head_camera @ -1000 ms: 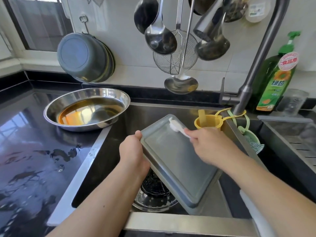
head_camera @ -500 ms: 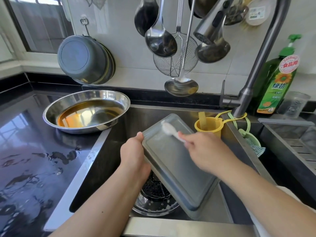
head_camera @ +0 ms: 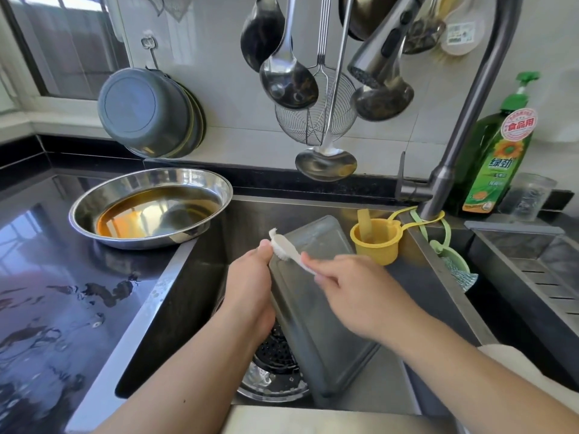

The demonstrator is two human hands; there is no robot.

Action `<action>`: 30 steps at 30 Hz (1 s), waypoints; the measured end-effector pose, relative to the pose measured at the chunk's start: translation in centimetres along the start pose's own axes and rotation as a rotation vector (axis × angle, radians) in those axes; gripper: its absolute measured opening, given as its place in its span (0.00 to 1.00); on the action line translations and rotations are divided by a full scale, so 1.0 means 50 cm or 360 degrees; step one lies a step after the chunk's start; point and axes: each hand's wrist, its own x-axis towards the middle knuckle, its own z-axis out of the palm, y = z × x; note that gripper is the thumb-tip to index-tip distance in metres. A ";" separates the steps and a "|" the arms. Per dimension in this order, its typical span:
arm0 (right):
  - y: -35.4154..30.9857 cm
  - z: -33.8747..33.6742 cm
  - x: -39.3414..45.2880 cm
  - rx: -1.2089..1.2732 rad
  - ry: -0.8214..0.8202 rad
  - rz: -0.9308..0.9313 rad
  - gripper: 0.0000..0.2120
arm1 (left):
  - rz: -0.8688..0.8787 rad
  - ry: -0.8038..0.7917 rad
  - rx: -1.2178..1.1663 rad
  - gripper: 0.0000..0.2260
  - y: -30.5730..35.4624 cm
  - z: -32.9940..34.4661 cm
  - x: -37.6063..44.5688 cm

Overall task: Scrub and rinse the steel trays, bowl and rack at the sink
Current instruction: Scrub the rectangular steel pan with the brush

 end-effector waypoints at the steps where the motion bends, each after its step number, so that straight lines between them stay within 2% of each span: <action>1: 0.024 -0.013 0.020 -0.0034 0.0072 0.0118 0.21 | 0.0037 -0.0006 0.0046 0.16 0.001 0.000 0.000; 3: 0.065 -0.041 0.049 -0.0148 0.0199 0.0394 0.20 | 0.0114 -0.0037 0.0129 0.18 0.001 0.004 -0.004; 4: 0.075 -0.045 0.047 -0.0196 0.0201 0.0435 0.20 | 0.0143 -0.0039 0.0157 0.18 0.001 0.006 -0.007; 9: 0.019 -0.014 0.009 0.0102 -0.0003 0.0101 0.20 | 0.0227 0.0016 0.0242 0.18 0.005 0.005 -0.008; 14: 0.083 -0.068 0.039 -0.0205 0.0151 0.0538 0.20 | 0.0346 -0.0025 0.0399 0.18 0.010 0.010 -0.012; 19: 0.026 -0.037 0.009 0.0136 0.0023 0.0109 0.19 | 0.0454 -0.0022 0.0455 0.20 0.014 0.001 -0.005; 21: 0.050 -0.054 0.022 0.0035 0.0102 0.0187 0.19 | 0.0514 -0.0018 0.0456 0.21 0.016 0.000 -0.002; 24: 0.107 -0.084 0.031 -0.0287 0.0257 0.0462 0.19 | 0.0617 -0.0042 0.0476 0.22 0.021 -0.003 0.000; 26: 0.127 -0.088 0.030 -0.0375 0.0348 0.0479 0.18 | 0.0664 -0.0062 0.0482 0.24 0.023 -0.008 0.004; 30: 0.098 -0.072 0.028 -0.0124 0.0460 0.0073 0.19 | 0.0640 -0.0070 0.0474 0.20 0.023 -0.008 0.007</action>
